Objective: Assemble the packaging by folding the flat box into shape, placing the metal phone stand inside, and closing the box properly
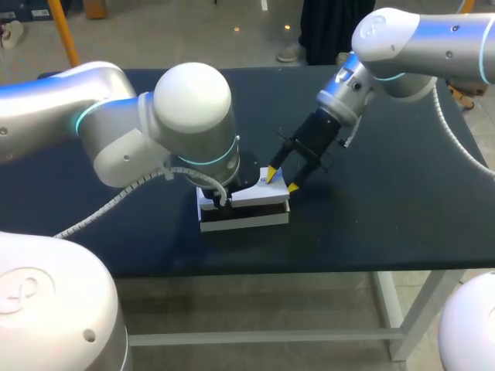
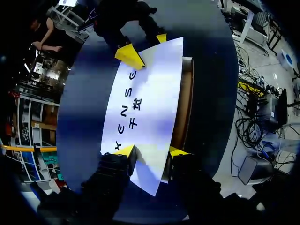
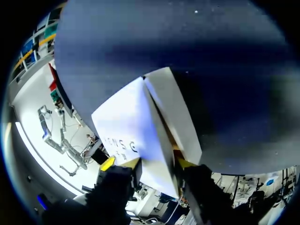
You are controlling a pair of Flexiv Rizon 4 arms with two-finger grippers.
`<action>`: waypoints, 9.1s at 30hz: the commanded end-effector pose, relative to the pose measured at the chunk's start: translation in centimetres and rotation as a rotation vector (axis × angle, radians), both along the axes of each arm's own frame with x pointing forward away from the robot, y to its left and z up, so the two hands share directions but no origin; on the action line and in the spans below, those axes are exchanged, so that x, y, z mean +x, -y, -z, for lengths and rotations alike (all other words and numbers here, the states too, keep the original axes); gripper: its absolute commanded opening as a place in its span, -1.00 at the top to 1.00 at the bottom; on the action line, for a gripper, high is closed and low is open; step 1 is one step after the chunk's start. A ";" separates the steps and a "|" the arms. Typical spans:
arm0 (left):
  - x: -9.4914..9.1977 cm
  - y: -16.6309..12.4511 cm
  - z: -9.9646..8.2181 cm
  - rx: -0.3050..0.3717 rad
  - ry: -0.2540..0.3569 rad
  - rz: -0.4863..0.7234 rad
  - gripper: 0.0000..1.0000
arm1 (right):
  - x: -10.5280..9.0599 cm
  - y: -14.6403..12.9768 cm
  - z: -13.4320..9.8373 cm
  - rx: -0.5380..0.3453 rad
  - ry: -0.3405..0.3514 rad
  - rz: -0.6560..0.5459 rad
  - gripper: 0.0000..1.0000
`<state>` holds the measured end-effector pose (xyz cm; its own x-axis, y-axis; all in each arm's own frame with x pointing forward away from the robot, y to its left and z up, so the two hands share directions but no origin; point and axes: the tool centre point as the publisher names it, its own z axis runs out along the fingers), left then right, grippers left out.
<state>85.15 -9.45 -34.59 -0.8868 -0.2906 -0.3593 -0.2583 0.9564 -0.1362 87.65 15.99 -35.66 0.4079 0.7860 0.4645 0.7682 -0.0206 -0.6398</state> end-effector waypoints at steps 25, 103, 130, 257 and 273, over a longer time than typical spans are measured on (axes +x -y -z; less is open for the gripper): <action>-0.1 0.3 1.3 -0.003 -0.012 0.014 0.10 | -0.7 2.0 -0.7 -0.004 0.030 0.039 0.02; -1.2 -0.2 0.8 -0.017 -0.018 0.031 0.05 | -3.4 0.6 -0.7 0.031 0.193 -0.047 1.00; -2.3 -2.6 -1.6 -0.130 -0.002 0.072 0.06 | -3.5 0.4 -0.6 0.029 0.189 -0.054 1.00; -3.2 -0.9 -4.2 -0.217 -0.271 -0.276 -1.00 | -1.4 4.7 -6.5 0.207 0.562 -0.032 -0.99; -4.1 0.1 -4.2 -0.212 -0.215 -0.508 -1.00 | -1.1 5.2 -6.1 0.227 0.587 -0.034 -1.00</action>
<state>81.31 -8.78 -30.10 -0.7642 -0.6437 -0.0417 -0.6212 0.7518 -0.2210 86.50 11.37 -29.24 0.0294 0.6661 0.7453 0.9883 0.0920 -0.1213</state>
